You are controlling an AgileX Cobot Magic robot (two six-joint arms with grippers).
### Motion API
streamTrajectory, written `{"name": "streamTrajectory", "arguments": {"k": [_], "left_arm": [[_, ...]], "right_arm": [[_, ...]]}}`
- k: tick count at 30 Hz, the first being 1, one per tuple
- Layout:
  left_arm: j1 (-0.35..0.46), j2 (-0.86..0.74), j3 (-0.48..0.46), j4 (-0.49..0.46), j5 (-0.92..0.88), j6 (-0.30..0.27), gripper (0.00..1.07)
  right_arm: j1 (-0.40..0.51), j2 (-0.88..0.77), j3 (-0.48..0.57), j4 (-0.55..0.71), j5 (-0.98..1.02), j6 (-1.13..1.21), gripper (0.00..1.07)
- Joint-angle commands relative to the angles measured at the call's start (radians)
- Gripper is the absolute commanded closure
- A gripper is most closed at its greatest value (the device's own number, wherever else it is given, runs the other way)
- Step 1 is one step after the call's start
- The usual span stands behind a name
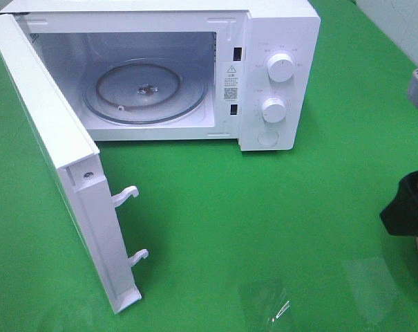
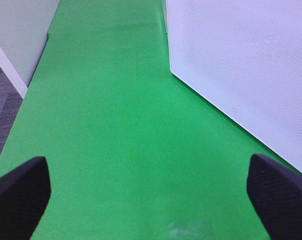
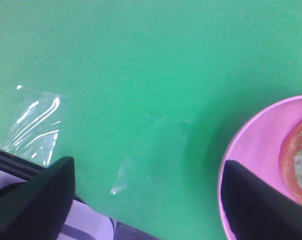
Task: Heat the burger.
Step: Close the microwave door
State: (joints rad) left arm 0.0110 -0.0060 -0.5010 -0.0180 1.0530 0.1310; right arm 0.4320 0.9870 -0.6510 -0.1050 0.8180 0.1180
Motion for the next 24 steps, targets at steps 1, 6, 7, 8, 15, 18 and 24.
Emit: {"name": "streamTrajectory", "arguments": {"k": [1, 6, 7, 8, 15, 18, 24], "left_arm": [[0.001, -0.018, 0.002, -0.004, -0.014, -0.002, 0.07], [0.001, -0.018, 0.002, -0.004, -0.014, -0.002, 0.07], [0.001, -0.018, 0.002, -0.004, -0.014, -0.002, 0.07], [0.001, -0.018, 0.002, -0.004, -0.014, -0.002, 0.07], [0.001, -0.018, 0.002, -0.004, -0.014, -0.002, 0.07], [0.001, -0.018, 0.002, -0.004, -0.014, -0.002, 0.07], [0.001, -0.018, 0.002, -0.004, -0.014, -0.002, 0.07]], "right_arm": [[0.001, -0.110, -0.003, 0.033, 0.083, -0.036, 0.31], [0.001, -0.269, -0.002, 0.046, 0.160, -0.039, 0.31], [0.001, -0.269, -0.002, 0.046, 0.160, -0.039, 0.31], [0.001, -0.328, -0.002, 0.045, 0.176, -0.040, 0.31], [-0.025, -0.541, -0.002, 0.046, 0.184, -0.041, 0.31], [-0.053, -0.594, -0.002, 0.046, 0.186, -0.041, 0.31], [-0.148, -0.764, -0.002, 0.046, 0.198, -0.049, 0.31]]}}
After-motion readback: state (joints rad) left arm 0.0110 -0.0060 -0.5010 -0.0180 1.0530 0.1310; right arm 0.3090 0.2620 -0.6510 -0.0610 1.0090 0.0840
